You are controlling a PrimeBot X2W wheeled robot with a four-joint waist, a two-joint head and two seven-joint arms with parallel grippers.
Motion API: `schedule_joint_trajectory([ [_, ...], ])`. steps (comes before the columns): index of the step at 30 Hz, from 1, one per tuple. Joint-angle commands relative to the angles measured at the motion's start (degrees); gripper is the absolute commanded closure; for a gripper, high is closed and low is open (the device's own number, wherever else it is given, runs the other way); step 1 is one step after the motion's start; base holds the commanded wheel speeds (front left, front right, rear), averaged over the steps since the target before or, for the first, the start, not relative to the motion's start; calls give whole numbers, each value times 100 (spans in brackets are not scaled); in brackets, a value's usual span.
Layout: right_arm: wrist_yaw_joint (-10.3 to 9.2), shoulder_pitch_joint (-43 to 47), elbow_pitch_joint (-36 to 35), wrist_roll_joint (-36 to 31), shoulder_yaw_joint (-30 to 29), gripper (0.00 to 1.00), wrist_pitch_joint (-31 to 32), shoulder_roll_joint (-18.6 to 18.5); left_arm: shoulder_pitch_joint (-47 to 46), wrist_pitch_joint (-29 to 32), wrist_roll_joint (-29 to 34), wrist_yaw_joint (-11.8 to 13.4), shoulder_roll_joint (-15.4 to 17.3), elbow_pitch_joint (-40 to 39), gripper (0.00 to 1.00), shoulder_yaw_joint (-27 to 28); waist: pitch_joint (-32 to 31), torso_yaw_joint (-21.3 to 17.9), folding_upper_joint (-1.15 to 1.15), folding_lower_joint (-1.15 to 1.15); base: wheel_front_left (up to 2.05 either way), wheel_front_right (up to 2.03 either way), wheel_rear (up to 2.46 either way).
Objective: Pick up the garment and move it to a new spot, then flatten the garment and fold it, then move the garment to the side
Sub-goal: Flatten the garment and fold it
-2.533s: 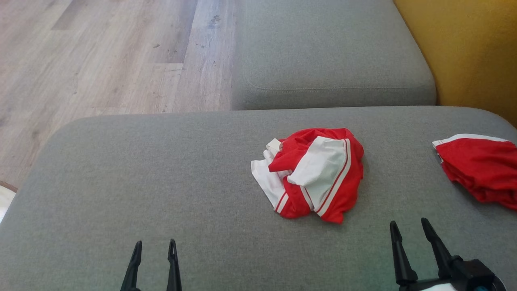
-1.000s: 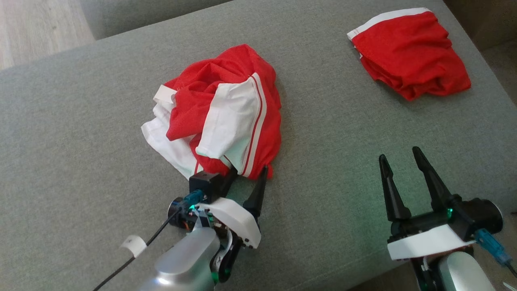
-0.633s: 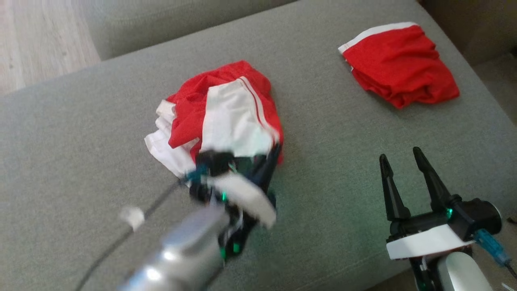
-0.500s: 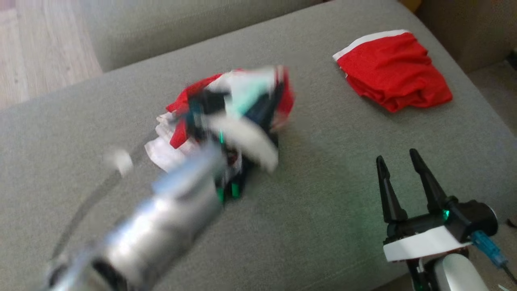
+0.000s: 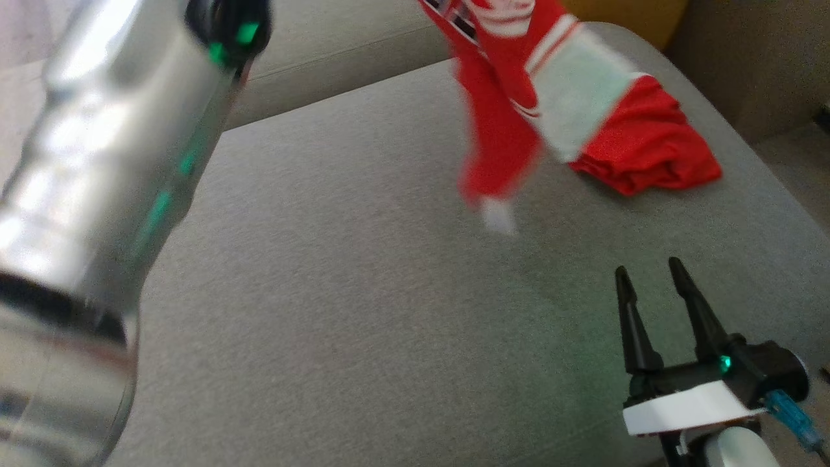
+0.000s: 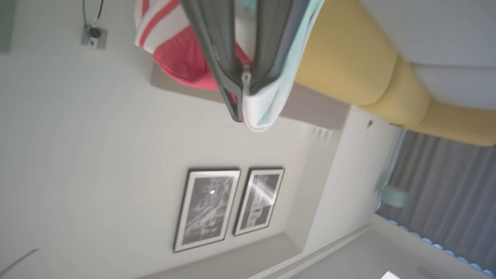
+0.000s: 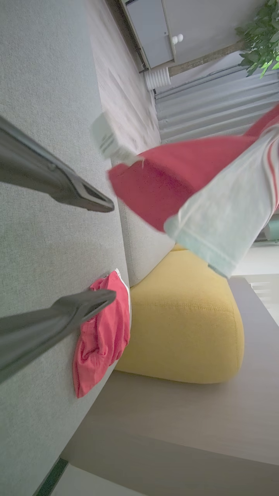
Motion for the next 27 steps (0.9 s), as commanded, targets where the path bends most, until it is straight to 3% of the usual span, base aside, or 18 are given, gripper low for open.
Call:
schedule_joint_trajectory([
  [1, 37, -62, -212, -41, 83, 0, -61, -6, 246, -27, -28, -32, 334, -49, 100, 79, -15, 146, 0, 1, 0, 0, 0],
  [10, 37, 63, -349, -133, -121, 0, -61, -86, 3556, -64, -293, 77, 1278, 60, 100, -108, 112, 745, 0, 1, 0, 0, 0],
  [15, 37, -35, -370, -126, -99, 0, -61, -154, 4366, -70, 280, 225, 1311, -218, 100, 740, 226, 851, 0, 1, 0, 0, 0],
  [16, 37, -49, -371, -120, -98, 0, -61, -166, 4470, -70, 454, 284, 1285, -308, 76, 938, 240, 859, 0, 1, 0, 0, 0],
  [17, 37, -59, -368, -117, -93, 0, -61, -179, 4561, -70, 650, 371, 1252, -412, 0, 1160, 252, 865, 0, 1, 0, 0, 0],
  [20, 37, -60, -358, -113, -66, 0, -61, -198, 4818, -71, 1530, 739, 1181, -895, 0, 1834, 274, 851, 0, 1, 0, 0, 0],
  [22, 37, -38, -345, -107, -58, 0, -61, -198, 5001, -71, 2440, 1107, 1200, -1352, 0, 2128, 278, 822, 0, 1, 0, 0, 0],
  [25, 37, -1, -335, -103, -57, 0, -61, -188, 5338, -71, 3556, 1529, 1118, -1974, 0, 2194, 259, 771, 0, 1, 0, 0, 0],
  [27, 37, 18, -326, -102, -46, 0, -61, -179, 5510, -71, 4071, 1614, 1024, -2303, 0, 2045, 248, 735, 0, 1, 0, 0, 0],
])
